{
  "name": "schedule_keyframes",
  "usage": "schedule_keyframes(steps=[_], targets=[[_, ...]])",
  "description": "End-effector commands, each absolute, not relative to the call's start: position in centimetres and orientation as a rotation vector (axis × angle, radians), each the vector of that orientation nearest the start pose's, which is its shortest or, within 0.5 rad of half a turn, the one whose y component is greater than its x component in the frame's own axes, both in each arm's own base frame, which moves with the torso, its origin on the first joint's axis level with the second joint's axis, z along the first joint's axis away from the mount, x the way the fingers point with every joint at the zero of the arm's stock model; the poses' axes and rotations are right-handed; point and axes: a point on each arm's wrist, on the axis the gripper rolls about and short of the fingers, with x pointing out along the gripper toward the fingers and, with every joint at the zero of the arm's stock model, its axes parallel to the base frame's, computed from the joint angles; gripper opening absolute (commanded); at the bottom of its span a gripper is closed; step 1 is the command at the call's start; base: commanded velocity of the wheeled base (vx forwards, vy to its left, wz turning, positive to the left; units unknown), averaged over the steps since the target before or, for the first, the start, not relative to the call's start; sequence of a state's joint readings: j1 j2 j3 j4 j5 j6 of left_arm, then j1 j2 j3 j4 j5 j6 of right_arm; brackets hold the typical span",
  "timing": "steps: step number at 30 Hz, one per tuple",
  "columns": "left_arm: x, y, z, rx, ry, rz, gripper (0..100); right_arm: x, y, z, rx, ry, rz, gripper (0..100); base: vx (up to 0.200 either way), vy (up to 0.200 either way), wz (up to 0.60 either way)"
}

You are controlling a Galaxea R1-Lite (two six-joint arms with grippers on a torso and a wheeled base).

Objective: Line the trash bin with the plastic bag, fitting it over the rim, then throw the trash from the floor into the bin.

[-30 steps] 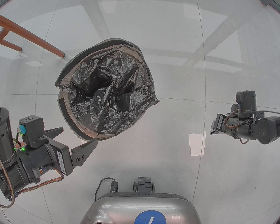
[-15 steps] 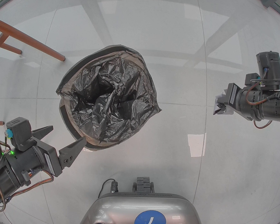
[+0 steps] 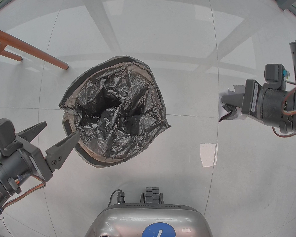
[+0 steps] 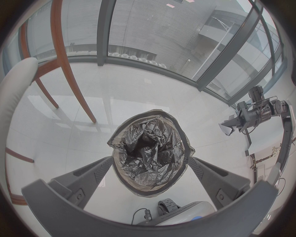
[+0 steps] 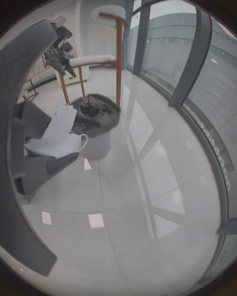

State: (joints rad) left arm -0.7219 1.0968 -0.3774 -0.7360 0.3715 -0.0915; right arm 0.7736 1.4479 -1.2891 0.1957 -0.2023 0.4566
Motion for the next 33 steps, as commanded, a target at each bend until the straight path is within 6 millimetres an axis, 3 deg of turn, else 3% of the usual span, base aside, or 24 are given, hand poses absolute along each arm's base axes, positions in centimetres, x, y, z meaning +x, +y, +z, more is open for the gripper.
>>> schedule_keyframes(steps=[1,5,13,27,33], targets=[[8.1,-6.1,20.8,-0.084,-0.102,-0.355,100,14.5,17.6,31.2,0.258,0.445,0.615,0,0.000,0.000,0.00],[6.6,-4.7,20.3,-0.054,-0.126,-0.339,100,14.4,18.6,30.8,0.254,0.471,0.675,0,0.000,0.000,0.00],[4.0,-2.4,19.7,0.010,-0.093,-0.339,100,16.9,22.8,29.5,0.249,0.517,0.760,0,0.000,0.000,0.00],[4.1,-2.5,21.2,-0.005,-0.114,-0.337,100,22.7,31.2,27.9,0.276,0.511,0.850,0,0.000,0.000,0.00],[4.2,-2.6,21.3,-0.008,-0.110,-0.331,100,24.0,33.7,27.5,0.284,0.500,0.881,0,0.000,0.000,0.00]])
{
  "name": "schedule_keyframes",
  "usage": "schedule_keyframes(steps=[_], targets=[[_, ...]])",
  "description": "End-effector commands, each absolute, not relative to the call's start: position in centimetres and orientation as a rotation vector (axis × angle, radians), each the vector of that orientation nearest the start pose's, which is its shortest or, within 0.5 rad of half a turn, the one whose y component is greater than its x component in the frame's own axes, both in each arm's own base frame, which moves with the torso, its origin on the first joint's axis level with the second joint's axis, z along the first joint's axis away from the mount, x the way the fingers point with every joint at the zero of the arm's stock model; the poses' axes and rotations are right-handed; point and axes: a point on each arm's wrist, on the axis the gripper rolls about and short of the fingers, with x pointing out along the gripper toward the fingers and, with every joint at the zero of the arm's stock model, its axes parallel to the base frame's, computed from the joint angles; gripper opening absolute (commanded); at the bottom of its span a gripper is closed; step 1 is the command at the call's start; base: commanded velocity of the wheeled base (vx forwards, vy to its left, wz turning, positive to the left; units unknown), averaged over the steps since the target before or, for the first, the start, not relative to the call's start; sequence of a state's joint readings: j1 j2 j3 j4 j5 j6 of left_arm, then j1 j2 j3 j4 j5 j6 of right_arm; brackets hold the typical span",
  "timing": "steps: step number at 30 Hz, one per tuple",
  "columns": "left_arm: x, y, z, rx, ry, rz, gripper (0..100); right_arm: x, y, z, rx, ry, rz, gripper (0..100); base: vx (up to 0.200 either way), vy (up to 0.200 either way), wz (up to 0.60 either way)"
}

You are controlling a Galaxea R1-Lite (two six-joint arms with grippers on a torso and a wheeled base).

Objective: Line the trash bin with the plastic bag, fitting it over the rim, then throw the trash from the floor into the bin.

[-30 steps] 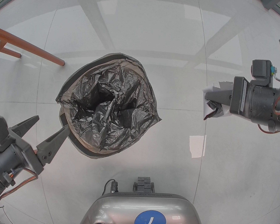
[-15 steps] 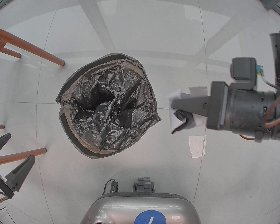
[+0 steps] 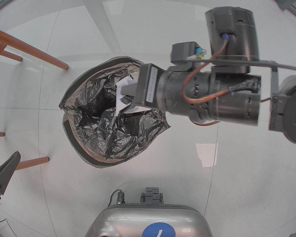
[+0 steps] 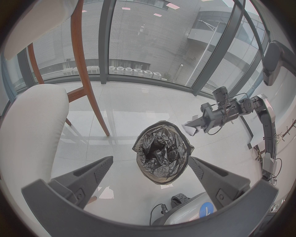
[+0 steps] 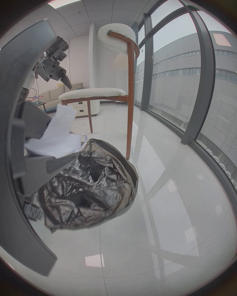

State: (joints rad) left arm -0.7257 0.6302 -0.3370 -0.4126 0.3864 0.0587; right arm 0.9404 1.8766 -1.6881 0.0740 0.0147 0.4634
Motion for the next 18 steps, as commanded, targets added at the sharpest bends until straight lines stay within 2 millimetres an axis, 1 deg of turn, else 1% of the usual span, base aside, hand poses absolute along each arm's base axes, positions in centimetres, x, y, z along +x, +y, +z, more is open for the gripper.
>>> schedule_keyframes(steps=[1,4,5,6,7,11,13,18], targets=[[4.2,-2.6,21.3,-0.010,-0.110,-0.331,100,24.0,33.9,27.4,0.283,0.500,0.884,0,0.000,0.000,0.00],[4.5,-2.8,21.2,-0.012,-0.098,-0.332,100,24.0,34.4,27.1,0.277,0.510,0.888,0,0.000,0.000,0.00],[4.6,-2.9,21.2,-0.019,-0.092,-0.333,100,23.7,34.5,27.0,0.267,0.527,0.894,0,0.000,0.000,0.00],[4.6,-2.9,21.2,-0.018,-0.091,-0.333,100,23.6,34.6,27.0,0.265,0.530,0.895,100,0.000,0.000,0.00],[4.7,-3.1,21.3,-0.023,-0.087,-0.333,100,23.2,34.7,26.9,0.254,0.556,0.908,100,0.000,0.000,0.00],[5.1,-3.4,21.6,-0.024,-0.076,-0.335,100,22.9,34.9,27.1,0.261,0.568,0.921,100,0.000,0.000,0.00],[5.9,-4.1,21.9,-0.026,-0.050,-0.334,100,22.9,35.0,27.7,0.288,0.553,0.913,100,0.000,0.000,0.00],[7.7,-5.5,23.2,-0.033,-0.018,-0.322,100,23.3,33.6,28.7,0.321,0.554,0.880,100,0.000,0.000,0.00]])
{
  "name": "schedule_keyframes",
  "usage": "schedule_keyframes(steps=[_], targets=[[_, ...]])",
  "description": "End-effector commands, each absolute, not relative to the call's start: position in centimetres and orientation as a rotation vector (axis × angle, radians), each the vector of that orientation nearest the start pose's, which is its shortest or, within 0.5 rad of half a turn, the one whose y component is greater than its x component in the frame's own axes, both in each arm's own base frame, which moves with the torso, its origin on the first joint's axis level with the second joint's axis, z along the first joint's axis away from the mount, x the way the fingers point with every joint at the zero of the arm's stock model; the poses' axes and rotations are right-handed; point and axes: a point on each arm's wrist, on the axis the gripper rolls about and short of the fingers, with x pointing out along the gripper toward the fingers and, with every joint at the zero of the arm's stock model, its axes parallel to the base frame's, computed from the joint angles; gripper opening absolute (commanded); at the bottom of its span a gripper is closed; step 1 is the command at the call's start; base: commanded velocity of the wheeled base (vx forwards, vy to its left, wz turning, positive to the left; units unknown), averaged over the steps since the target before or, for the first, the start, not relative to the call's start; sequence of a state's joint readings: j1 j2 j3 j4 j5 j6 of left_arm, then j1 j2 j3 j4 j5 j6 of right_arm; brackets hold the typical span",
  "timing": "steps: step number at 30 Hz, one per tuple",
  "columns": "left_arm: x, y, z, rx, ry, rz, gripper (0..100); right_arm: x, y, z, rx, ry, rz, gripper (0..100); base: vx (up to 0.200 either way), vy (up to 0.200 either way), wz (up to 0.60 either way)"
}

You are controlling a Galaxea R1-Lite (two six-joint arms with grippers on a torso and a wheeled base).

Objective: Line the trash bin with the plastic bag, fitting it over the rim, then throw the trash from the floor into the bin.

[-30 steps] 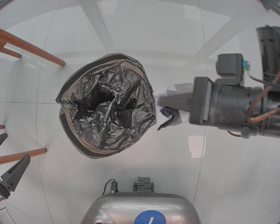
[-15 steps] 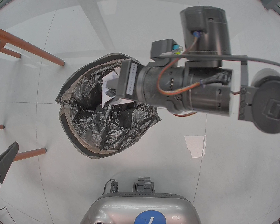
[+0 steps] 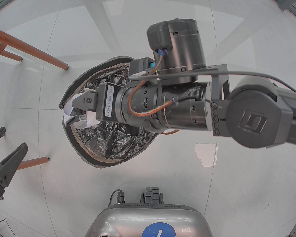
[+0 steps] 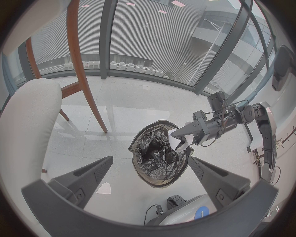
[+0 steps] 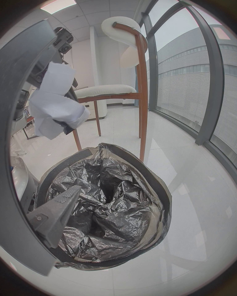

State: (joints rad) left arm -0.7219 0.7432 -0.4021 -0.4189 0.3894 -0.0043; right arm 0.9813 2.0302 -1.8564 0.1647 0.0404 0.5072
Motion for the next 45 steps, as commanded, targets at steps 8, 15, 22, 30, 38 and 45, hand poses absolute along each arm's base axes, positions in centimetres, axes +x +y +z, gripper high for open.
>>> schedule_keyframes(steps=[8,15,22,30,38,45], targets=[[9.3,-6.9,23.5,-0.027,-0.006,-0.324,100,22.6,32.5,29.2,0.300,0.591,0.867,100,0.000,0.000,0.00],[9.5,-6.8,23.5,-0.025,-0.006,-0.310,100,22.5,33.1,26.8,0.154,0.579,0.889,100,0.000,0.000,0.00],[9.5,-6.7,23.3,-0.022,-0.001,-0.308,100,22.4,34.1,25.9,0.085,0.421,0.959,100,0.000,0.000,0.00],[10.2,-7.3,22.3,0.009,0.043,-0.309,100,22.7,34.0,25.8,0.227,0.458,0.928,100,0.000,0.000,0.00],[10.4,-7.1,23.5,-0.024,-0.004,-0.281,100,23.8,29.6,28.8,0.369,0.450,0.797,100,0.000,0.000,0.00],[11.8,-7.9,24.1,-0.012,0.004,-0.261,100,22.9,20.5,32.7,0.421,0.510,0.550,100,0.000,0.000,0.00]])
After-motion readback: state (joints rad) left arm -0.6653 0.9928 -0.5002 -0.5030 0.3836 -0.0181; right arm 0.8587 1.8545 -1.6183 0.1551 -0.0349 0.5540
